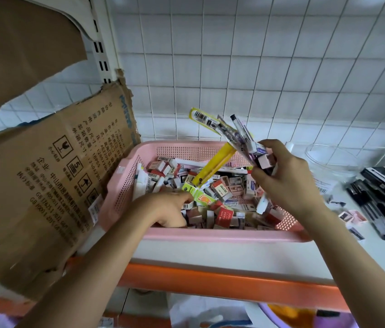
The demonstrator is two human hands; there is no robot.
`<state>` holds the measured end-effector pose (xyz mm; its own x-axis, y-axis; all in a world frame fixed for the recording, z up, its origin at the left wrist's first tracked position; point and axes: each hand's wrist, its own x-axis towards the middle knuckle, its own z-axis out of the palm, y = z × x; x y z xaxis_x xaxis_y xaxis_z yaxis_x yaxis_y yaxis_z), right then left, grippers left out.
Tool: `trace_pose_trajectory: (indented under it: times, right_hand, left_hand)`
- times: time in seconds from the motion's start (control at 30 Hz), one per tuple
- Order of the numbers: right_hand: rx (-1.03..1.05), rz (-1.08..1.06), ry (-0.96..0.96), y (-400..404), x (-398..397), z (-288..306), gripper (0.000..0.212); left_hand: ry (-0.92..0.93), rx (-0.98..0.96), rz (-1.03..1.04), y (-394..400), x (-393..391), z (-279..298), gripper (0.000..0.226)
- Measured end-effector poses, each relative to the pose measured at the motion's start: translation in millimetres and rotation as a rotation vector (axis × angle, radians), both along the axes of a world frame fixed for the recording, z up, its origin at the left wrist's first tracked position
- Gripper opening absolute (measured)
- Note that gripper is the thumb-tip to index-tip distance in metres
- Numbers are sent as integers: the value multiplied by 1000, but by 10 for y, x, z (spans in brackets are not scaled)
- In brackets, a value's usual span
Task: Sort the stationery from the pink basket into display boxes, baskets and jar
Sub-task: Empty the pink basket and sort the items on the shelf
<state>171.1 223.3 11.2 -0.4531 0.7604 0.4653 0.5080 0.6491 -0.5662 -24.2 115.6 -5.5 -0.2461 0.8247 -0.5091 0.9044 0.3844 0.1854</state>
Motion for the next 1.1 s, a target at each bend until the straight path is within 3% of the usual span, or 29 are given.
trace_pose_trajectory:
  times: [0.17,0.5,0.83,1.0,1.1]
  right_hand:
    - [-5,-24,40,-50,-3,-23,42]
    - [-26,44,-40,-52,13,-140,47]
    - [-32,12,-15,3,35,-135,44]
    - [-47,13,-28,-12,11,-112,44]
    - [-73,8,-28,-17,25,-123,43]
  left_hand:
    - [35,-13,-72,43,0,-11,78]
    - [22,160,-86,3,36,-32,40]
    - [-346,630,189,-116,-181,3,37]
    - [-311,755,253,19,-54,42,36]
    - [-390,802,371,126,-15,5,30]
